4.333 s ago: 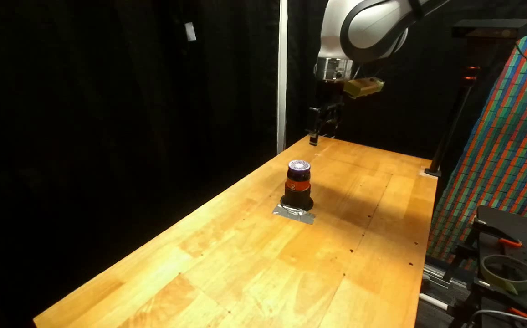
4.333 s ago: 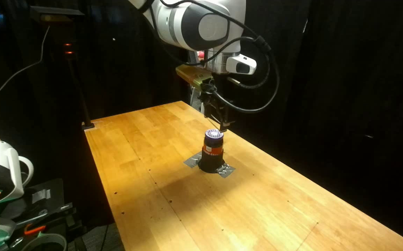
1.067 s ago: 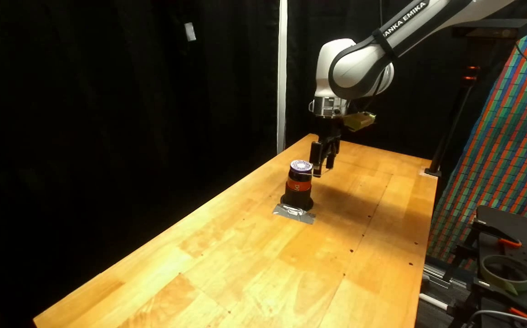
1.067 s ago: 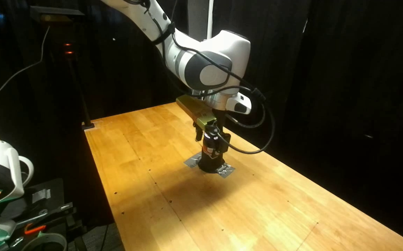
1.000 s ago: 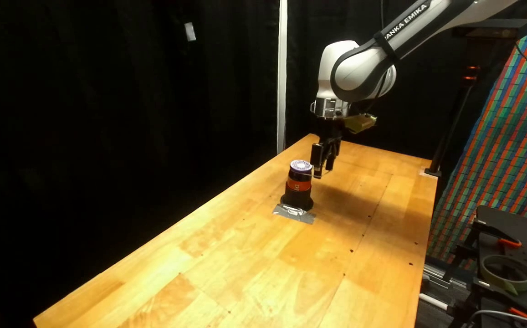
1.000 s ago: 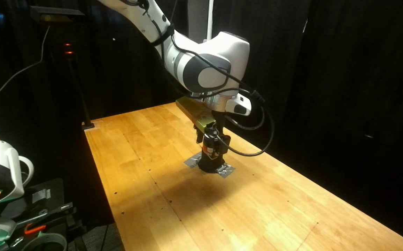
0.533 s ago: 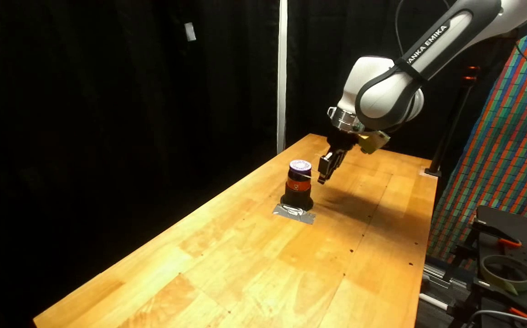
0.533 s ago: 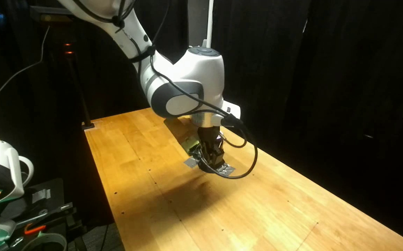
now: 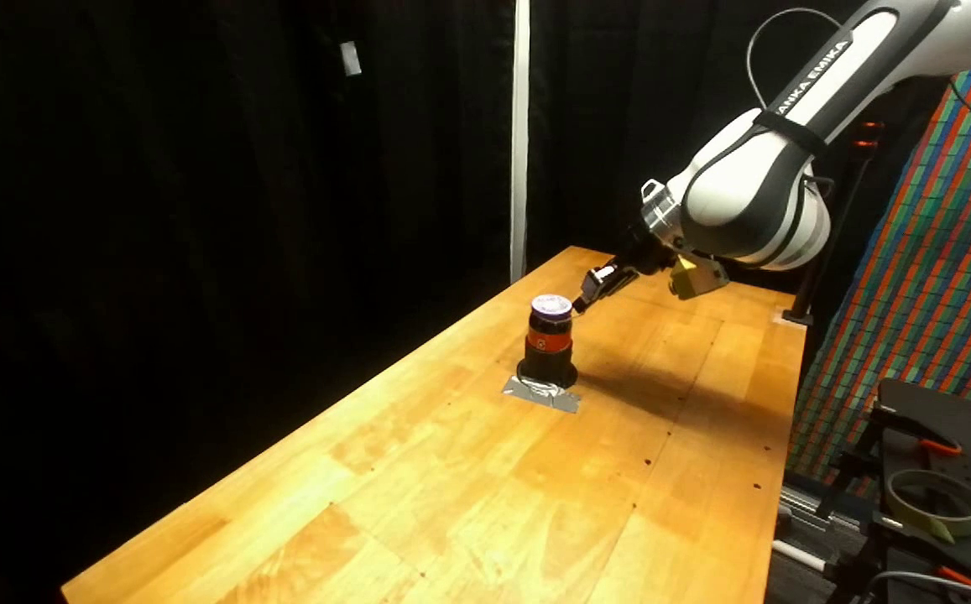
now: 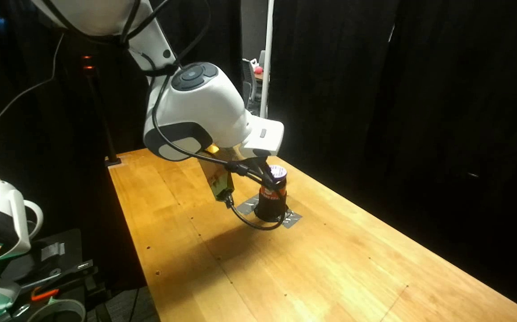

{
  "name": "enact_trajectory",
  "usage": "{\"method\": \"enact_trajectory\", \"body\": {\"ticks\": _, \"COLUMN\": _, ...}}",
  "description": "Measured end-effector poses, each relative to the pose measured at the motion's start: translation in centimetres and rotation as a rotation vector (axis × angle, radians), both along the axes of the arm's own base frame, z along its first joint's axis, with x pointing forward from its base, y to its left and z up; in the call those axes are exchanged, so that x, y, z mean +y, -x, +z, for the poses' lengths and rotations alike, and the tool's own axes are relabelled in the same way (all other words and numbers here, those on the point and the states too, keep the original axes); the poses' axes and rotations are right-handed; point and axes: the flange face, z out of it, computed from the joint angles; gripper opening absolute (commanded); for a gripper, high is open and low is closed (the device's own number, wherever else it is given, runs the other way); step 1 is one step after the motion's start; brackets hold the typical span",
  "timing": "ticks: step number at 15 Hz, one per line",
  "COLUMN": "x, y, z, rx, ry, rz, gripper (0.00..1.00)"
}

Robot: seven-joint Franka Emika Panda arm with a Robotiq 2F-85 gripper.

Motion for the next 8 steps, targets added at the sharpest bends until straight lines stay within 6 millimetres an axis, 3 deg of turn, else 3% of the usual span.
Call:
{"method": "enact_trajectory", "body": {"ticks": 2, "x": 0.6, "y": 0.1, "z": 0.8, "rx": -0.105, "ry": -0.037, "rz": -0.013, "gripper": 0.07}}
{"method": "enact_trajectory", "body": {"ticks": 4, "x": -0.2, "y": 0.8, "z": 0.5, "rx": -0.189, "ry": -0.067, "rz": -0.021, "gripper": 0.06}}
{"method": "enact_trajectory", "body": {"ticks": 5, "x": -1.0, "y": 1.5, "z": -0.2, "rx": -0.213, "ry": -0.073, "rz": -0.025, "gripper": 0.31}}
{"method": "enact_trajectory", "body": {"ticks": 6, "x": -1.9, "y": 2.1, "z": -1.1, "rx": -0.228, "ry": -0.077, "rz": -0.028, "gripper": 0.31}}
{"method": "enact_trajectory", "body": {"ticks": 7, "x": -2.7, "y": 2.8, "z": -2.1, "rx": -0.221, "ry": -0.083, "rz": -0.030, "gripper": 0.09}}
{"method": "enact_trajectory", "body": {"ticks": 8, "x": -3.3, "y": 3.2, "z": -3.2, "rx": -0.206, "ry": -0.095, "rz": -0.023, "gripper": 0.18}}
